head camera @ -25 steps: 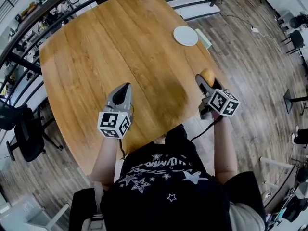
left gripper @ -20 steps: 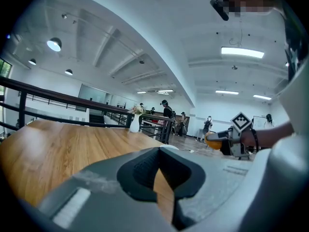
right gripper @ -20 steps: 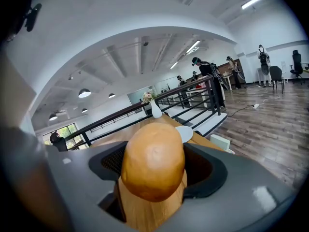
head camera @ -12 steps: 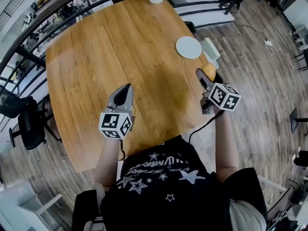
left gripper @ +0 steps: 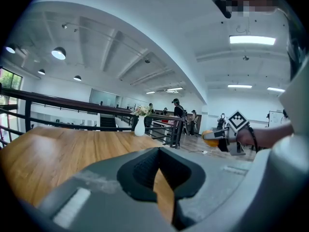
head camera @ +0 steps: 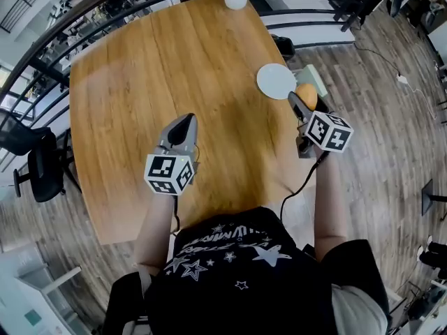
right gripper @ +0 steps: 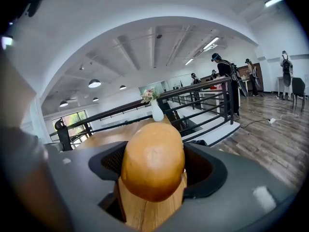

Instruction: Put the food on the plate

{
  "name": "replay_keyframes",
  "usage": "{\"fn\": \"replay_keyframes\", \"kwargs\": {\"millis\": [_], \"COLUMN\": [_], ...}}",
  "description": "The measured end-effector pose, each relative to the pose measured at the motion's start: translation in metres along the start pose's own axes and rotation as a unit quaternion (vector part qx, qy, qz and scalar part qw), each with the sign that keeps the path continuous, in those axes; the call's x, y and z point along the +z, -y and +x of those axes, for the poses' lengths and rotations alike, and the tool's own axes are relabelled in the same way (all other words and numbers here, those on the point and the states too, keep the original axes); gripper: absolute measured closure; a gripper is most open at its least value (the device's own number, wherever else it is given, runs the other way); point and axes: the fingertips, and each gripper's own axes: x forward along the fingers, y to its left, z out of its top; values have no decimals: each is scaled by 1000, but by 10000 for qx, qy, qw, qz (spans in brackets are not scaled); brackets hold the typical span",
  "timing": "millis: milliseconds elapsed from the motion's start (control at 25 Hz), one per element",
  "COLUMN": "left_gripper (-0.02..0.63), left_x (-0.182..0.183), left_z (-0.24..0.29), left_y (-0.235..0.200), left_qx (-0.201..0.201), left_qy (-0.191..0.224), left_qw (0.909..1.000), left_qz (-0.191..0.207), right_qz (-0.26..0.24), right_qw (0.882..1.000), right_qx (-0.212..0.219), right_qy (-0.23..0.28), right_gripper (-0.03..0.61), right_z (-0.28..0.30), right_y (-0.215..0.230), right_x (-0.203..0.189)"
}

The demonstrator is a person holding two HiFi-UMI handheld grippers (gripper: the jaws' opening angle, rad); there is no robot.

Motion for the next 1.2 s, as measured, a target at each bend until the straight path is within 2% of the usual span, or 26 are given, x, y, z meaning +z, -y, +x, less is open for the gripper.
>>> {"fn": "replay_keyframes", "kwargs": {"millis": [160, 520, 880, 1200], "left_gripper": [612, 612, 612, 612], "left_x": [-2, -14, -27, -40], "left_z": [19, 51, 66, 75], "left_y": [3, -1, -14, -16], "left_qx": [58, 187, 256, 285], "left_qy": [-85, -344, -601, -734], "left_qw": [9999, 9992, 9978, 9968], "left_qz": [6, -14, -73, -155], "right_qz": [-148, -565, -1496, -1924], "right_qw": [9995, 9948, 9790, 9669], "right_qx": [52, 127, -86, -35], "right_qy": [-279, -840, -1385, -1678], "right_gripper": [221, 221, 219, 219], "right_z": [30, 101, 156, 173], "right_y": [11, 20, 28, 29], "right_x": [-2, -32, -61, -77]}}
